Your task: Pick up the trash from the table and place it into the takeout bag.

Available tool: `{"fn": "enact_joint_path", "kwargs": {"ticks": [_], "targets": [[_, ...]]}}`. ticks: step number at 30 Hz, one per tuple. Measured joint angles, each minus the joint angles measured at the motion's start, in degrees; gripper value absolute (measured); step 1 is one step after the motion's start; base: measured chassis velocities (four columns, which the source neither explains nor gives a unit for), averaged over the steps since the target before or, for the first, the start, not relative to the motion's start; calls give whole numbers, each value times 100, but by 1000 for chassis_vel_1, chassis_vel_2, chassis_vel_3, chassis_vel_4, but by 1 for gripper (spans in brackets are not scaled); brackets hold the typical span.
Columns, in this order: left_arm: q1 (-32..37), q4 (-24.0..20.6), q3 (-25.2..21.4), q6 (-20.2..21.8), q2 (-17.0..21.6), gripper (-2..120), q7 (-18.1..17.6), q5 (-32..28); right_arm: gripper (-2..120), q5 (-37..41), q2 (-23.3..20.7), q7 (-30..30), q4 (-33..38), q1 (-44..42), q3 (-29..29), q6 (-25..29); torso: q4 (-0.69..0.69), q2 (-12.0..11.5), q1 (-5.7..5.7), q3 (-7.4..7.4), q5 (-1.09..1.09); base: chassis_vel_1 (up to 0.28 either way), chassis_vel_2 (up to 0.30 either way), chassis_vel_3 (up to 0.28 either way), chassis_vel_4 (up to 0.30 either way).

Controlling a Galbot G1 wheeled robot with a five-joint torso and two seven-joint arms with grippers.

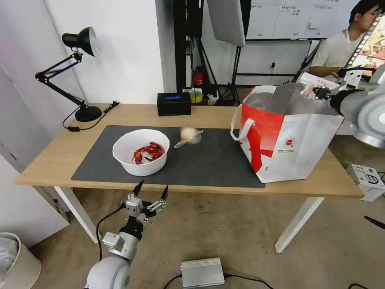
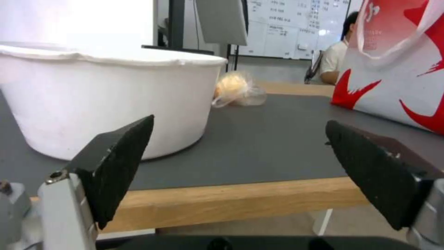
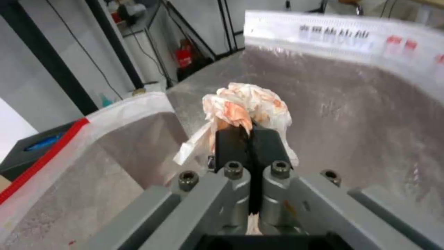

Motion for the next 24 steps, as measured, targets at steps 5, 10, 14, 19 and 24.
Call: {"fn": "enact_joint_path", "kwargs": {"ticks": [5,10,14,19,24], "targets": [[-38,0,16,3,-14,100,0,-6,0,81,65,28,-35,-8,-6,-51,0,0,0,0,0,0,0,0,0],[-70,21,8,13,-14,100,0,-30,18,109,77,46,-10,-31,-6,-98,0,1,0,0,0,0,0,0,0],[-82,37,-15,14,-7,100,0,-60,27,147,72,73,20,-63,2,-163,-1,0,0,-1,0,0,0,0,0],[-70,47,-70,12,4,100,4,-93,48,182,79,118,67,-126,70,-184,0,0,0,-1,0,0,0,0,0],[-40,11,-102,3,4,100,7,-96,66,-127,137,-204,174,-251,179,217,0,1,0,-1,0,0,0,0,0]]}}
